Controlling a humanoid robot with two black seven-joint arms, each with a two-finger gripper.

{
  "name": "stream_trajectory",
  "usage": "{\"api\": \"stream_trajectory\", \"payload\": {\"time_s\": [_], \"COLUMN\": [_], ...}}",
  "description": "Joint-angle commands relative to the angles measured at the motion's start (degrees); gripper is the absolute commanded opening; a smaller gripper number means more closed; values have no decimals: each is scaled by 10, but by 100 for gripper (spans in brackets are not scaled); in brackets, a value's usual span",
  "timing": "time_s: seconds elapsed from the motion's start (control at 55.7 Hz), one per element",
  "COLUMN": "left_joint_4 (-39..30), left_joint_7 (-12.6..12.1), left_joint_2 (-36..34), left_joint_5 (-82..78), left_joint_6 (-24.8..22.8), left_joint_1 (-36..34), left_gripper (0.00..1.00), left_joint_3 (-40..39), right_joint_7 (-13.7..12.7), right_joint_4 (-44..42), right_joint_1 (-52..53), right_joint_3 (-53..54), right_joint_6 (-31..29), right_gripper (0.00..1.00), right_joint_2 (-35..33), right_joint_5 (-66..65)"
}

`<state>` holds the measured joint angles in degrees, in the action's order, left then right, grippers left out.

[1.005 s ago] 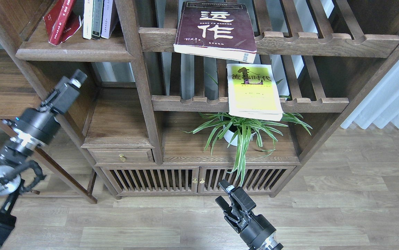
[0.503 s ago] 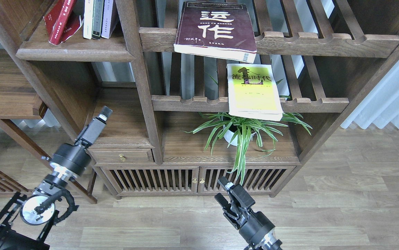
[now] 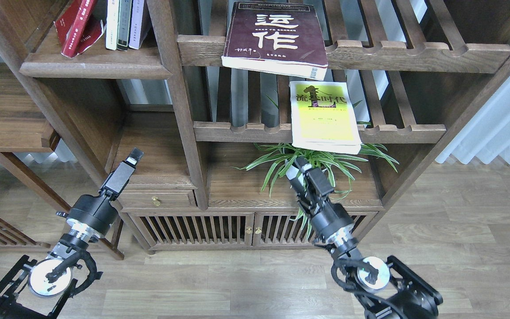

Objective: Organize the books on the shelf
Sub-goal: 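Raise the right gripper to the yellow-green book on the middle shelf, then pull the yellow-green book off the shelf with the right gripper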

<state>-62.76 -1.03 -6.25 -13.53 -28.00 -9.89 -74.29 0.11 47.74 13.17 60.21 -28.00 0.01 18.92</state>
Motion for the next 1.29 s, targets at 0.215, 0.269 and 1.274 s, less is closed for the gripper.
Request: {"api": "stream_trajectory", "payload": {"time_s": [0.215,0.269,1.274], "left_joint_4": [0,0,1], "left_joint_7": [0,-1,-1], "left_joint_2": [-3,-3,-12], "left_joint_5": [0,0,0], "left_joint_6": [0,0,0], "left_joint_1": [13,13,34], "left_gripper": [100,100,100], "left_joint_3": [-9,-9,-25], "right_joint_7": [1,1,-2], "right_joint_4": [-75,-91,-101], "right_joint_1": [66,78,89], "right_joint_3": [37,41,77], "right_joint_6": [32,37,24], "right_gripper": [98,98,5], "right_joint_2": [0,0,0], "right_joint_5": [26,31,84]}}
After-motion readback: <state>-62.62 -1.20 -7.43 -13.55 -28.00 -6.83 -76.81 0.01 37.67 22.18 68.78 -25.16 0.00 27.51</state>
